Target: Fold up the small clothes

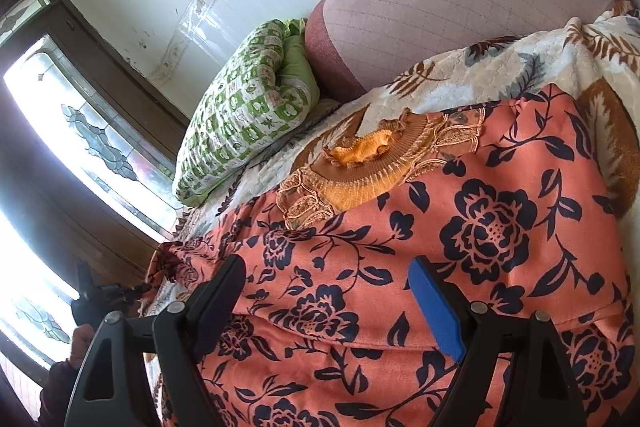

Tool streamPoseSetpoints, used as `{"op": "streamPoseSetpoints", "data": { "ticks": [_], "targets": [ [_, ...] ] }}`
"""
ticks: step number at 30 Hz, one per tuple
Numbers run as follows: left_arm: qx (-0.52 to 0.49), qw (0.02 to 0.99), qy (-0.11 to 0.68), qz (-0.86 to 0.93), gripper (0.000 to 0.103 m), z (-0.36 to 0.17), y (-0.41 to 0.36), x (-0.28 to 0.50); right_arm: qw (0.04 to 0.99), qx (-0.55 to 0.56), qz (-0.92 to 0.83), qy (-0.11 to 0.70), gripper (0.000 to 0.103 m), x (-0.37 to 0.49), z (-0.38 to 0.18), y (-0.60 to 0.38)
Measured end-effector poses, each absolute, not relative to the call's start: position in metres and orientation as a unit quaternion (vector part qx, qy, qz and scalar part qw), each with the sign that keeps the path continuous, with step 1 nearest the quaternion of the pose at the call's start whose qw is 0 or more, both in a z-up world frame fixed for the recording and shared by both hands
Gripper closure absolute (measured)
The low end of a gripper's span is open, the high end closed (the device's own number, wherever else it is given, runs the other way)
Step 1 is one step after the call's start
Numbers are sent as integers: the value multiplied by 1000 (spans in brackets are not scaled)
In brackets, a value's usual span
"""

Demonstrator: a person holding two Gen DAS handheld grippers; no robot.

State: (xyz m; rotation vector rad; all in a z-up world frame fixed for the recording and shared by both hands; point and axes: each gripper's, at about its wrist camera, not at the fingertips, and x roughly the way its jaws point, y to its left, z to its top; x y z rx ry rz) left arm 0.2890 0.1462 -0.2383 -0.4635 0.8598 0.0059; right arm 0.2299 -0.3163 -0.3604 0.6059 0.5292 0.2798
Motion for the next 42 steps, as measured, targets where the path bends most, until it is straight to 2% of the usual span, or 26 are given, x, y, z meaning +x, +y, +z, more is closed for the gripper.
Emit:
{"op": "streamPoseSetpoints", "data": {
  "ticks": [6,16,17,19,20,21,23,28,34,36,41,42],
  "targets": [
    [-111,897,407,-131,99,-187,1,285,914,301,142,233,17,222,-348,-323],
    [-89,829,426,-351,98,-149,-191,259,899,372,120,198,17,212,-345,-371],
    [-87,818,429,-373,96,-147,-208,260,897,382,108,195,17,210,-346,-378],
    [-90,807,430,-395,82,-144,-226,259,893,402,85,183,17,205,-348,-396],
    [-98,803,427,-406,60,-141,-230,260,892,410,75,177,17,202,-349,-404],
    [-106,801,417,-417,42,-137,-229,259,891,416,63,172,17,201,-349,-413],
    [-116,810,388,-424,32,-130,-219,257,887,426,57,172,17,201,-350,-423],
    [-85,877,352,-315,30,-153,-156,265,876,423,79,220,17,217,-356,-417],
    [-102,893,415,-140,31,-244,-65,289,855,415,37,308,18,233,-390,-414],
    [-132,890,425,-103,31,-268,-36,293,841,427,48,330,25,240,-403,-411],
    [-146,899,412,-29,31,-296,-4,298,859,365,32,357,31,250,-405,-388],
    [-147,901,407,-28,31,-298,-5,299,862,357,34,358,44,252,-405,-384]
  ]
}}
